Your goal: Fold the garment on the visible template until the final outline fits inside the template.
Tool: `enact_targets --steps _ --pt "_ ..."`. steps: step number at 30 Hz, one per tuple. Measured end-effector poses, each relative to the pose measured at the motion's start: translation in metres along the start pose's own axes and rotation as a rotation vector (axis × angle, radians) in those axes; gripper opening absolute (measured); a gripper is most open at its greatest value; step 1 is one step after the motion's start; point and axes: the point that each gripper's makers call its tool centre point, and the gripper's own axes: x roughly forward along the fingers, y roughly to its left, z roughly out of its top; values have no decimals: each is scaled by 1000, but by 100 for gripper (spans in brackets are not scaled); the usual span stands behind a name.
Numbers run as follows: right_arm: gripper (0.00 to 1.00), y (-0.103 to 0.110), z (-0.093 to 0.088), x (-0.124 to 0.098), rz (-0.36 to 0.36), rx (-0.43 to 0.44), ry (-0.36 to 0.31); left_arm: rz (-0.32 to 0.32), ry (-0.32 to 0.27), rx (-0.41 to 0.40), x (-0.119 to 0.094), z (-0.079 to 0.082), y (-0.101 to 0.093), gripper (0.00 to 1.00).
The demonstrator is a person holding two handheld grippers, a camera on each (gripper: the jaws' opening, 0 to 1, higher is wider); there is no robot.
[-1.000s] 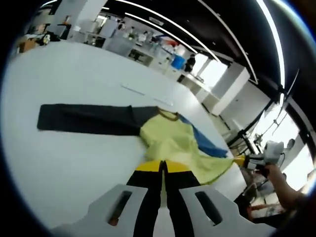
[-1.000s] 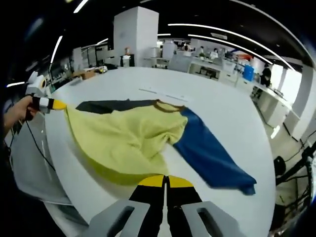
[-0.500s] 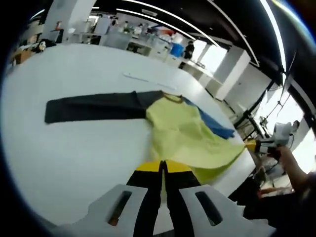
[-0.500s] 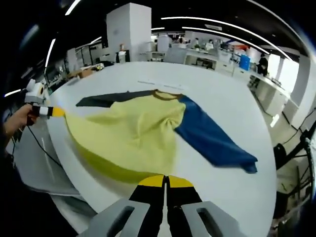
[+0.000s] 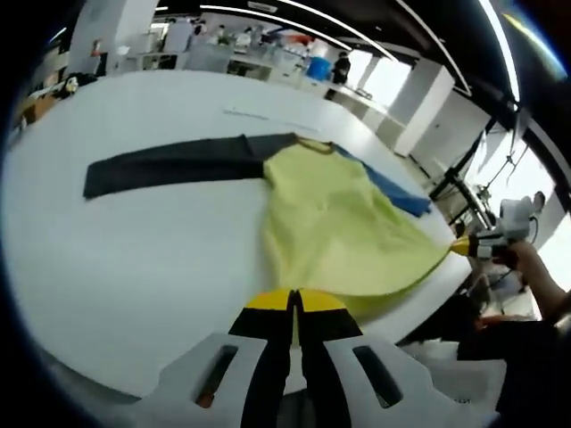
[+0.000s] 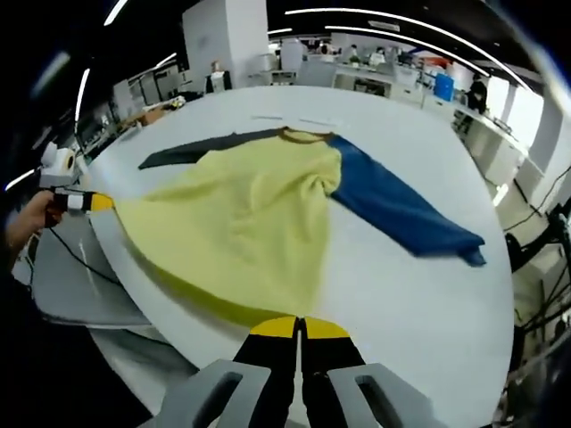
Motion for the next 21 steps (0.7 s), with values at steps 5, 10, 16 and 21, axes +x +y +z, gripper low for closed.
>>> enact_targets --steps 5,10,16,21 --pt "0 0 -18 4 -3 15 45 24 19 36 2 -13 8 0" --pt "0 0 -29 7 -12 23 55 32 55 18 4 -27 10 0" --pt "0 1 -47 11 -25 5 108 54 110 82 7 -40 8 0" --pt "0 6 -59 14 -14 -13 146 68 131 93 9 -46 11 0"
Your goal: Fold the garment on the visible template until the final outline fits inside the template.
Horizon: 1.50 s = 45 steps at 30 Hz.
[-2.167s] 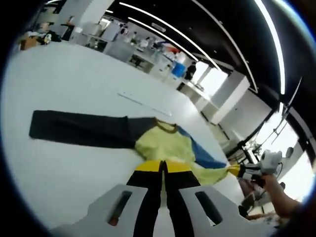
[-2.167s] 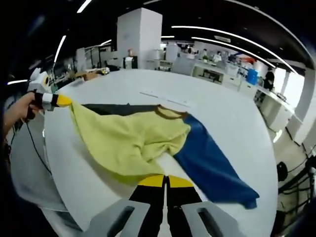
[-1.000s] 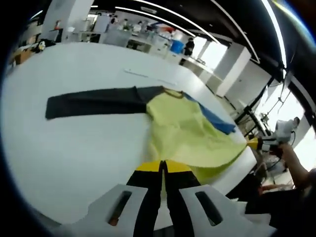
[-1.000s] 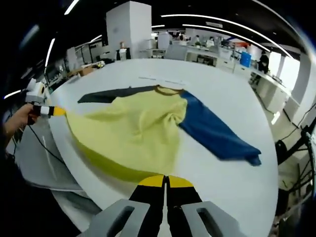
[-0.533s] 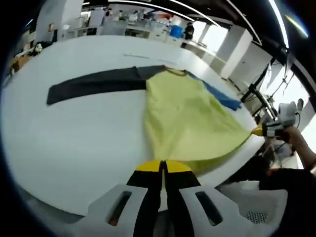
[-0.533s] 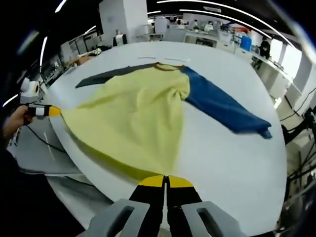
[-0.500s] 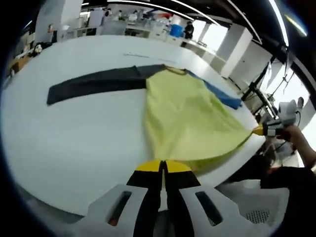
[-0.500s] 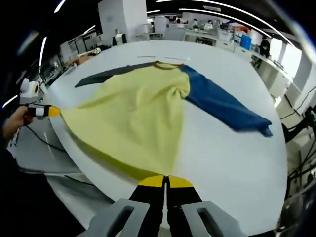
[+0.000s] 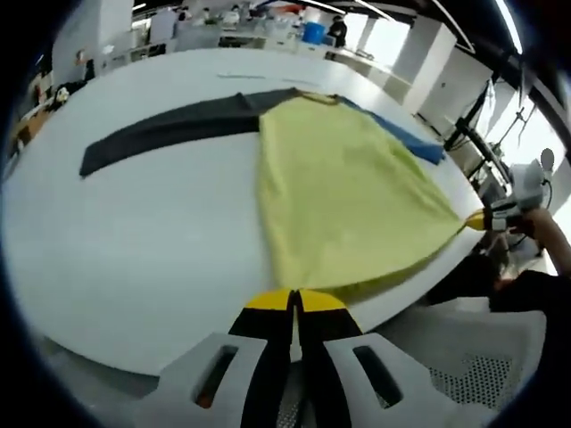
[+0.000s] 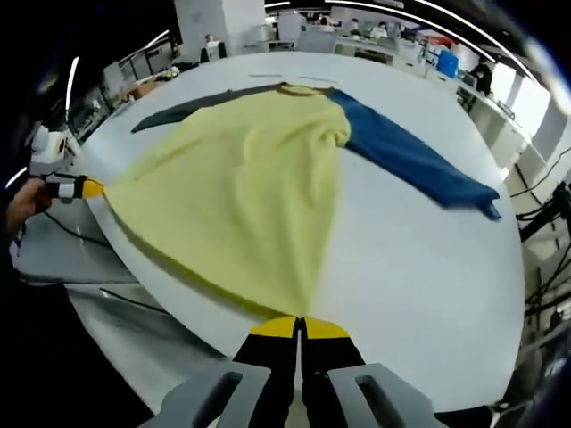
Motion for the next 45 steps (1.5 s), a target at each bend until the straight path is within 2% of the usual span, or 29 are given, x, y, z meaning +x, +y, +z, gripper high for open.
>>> enact_targets --steps 7,11,19,20,21,22,23,25,29,33,37,43,45 --pt "0 0 -7 4 -1 1 15 5 19 0 2 -5 2 0" --pt "0 0 -10 4 -4 15 15 10 16 -36 2 -8 3 0" --pt "0 0 -11 4 2 42 12 11 47 10 3 -12 2 0" --pt "0 0 -11 4 2 44 12 11 45 12 3 -11 1 0" --pt "0 1 -11 3 7 49 10 -22 29 46 2 -7 -4 0" --pt "0 0 -10 3 8 58 2 -35 -9 56 2 0 -7 0" --pt "0 0 -8 2 12 77 -14 -43 -16 45 0 1 -9 1" --pt "0 0 -7 -1 19 101 -19 -67 -31 37 -4 6 -13 10" --pt "19 2 -2 -5 43 140 -44 -69 -57 53 -5 13 -15 24" --pt "32 1 14 -14 68 194 -115 -78 -90 83 -5 23 -18 37" --pt "44 -6 28 -19 72 205 -173 -65 -109 92 -4 29 -17 57" --pt "57 -21 54 -29 120 319 -300 -69 -151 103 -3 41 -19 67" --pt "62 -28 57 -32 109 312 -310 -73 -168 108 -4 45 -21 70"
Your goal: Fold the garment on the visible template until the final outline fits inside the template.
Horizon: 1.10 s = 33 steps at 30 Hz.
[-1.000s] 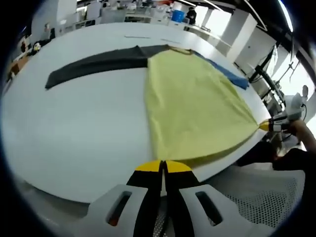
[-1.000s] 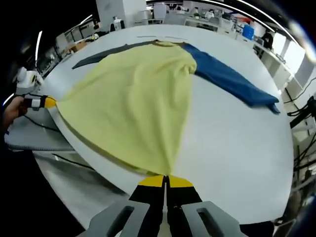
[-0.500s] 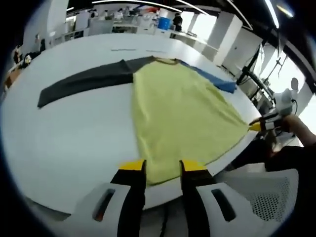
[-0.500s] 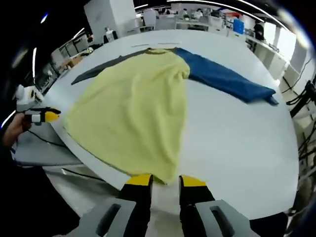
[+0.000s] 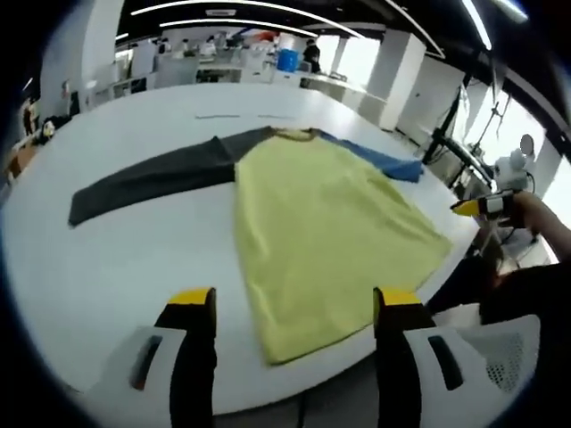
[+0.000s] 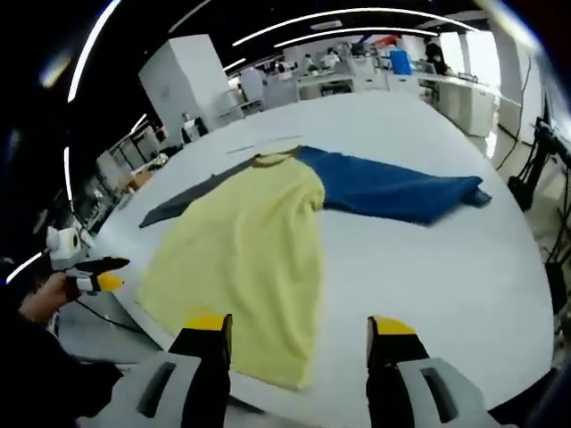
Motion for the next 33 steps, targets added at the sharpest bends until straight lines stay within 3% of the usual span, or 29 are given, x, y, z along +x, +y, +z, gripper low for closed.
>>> enact_targets --steps 5,14,17,24,27,33 --pt "72 -13 14 -2 -28 -13 -20 -30 -72 5 3 16 -5 81" --pt "82 -40 42 -4 -54 -16 -57 -54 -93 77 5 29 -13 94" --pt "80 -58 54 -7 -93 -25 -68 -77 -97 93 7 32 -18 99" --pt "76 -85 79 -10 -126 11 -128 -100 -104 109 11 39 -24 99" --pt "70 -104 90 -8 -161 -6 -164 -101 -103 106 13 41 -24 99" --pt "67 -128 98 -4 -167 46 -187 -105 -97 103 13 45 -27 99"
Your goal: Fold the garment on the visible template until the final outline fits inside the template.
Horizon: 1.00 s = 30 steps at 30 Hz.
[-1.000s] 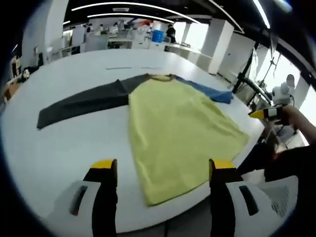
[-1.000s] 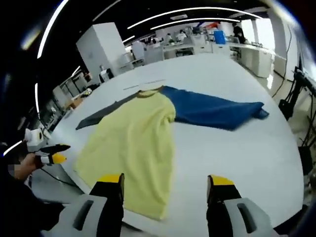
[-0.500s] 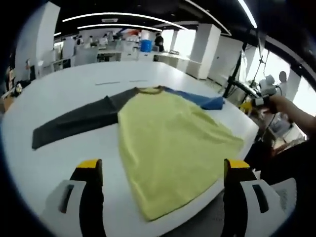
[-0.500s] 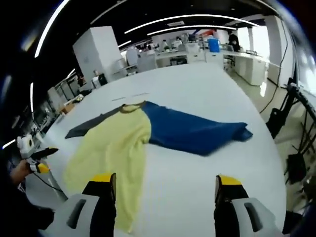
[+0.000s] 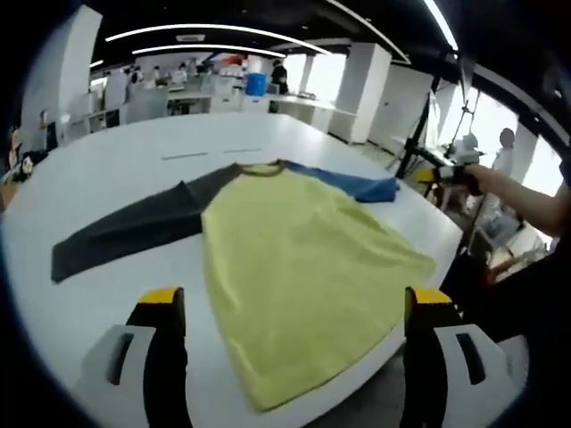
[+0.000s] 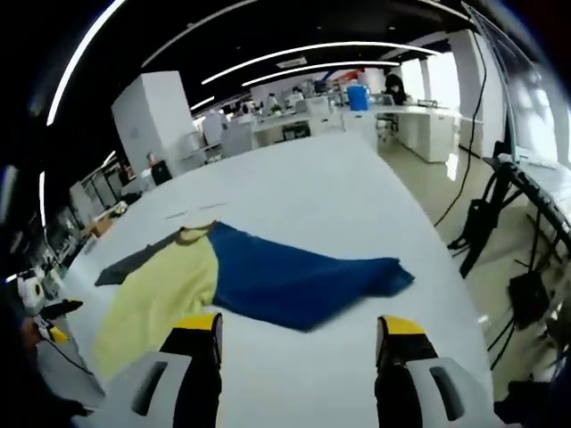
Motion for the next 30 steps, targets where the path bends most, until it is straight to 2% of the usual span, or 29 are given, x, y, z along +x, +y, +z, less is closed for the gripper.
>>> enact_targets --steps 2,10,15,17,20,24,26,30 --pt "67 -8 1 4 -16 2 3 0 -6 -4 0 2 -1 99" --pt "55 -40 -6 23 -68 14 34 6 -11 -12 2 4 1 99" --pt "33 -59 -8 33 -141 -22 40 2 -24 -9 3 8 1 99" --pt "29 -65 -6 37 -161 -16 30 4 -25 -10 4 8 3 99" --pt "27 -74 -4 43 -177 28 25 14 -18 -13 4 6 6 99" --pt "25 -82 -8 50 -205 57 51 20 -14 -18 4 4 8 99" --pt "24 -86 -6 54 -212 80 25 25 -11 -18 3 3 9 98" --pt "24 -89 -9 59 -223 120 34 29 -5 -15 1 1 9 98"
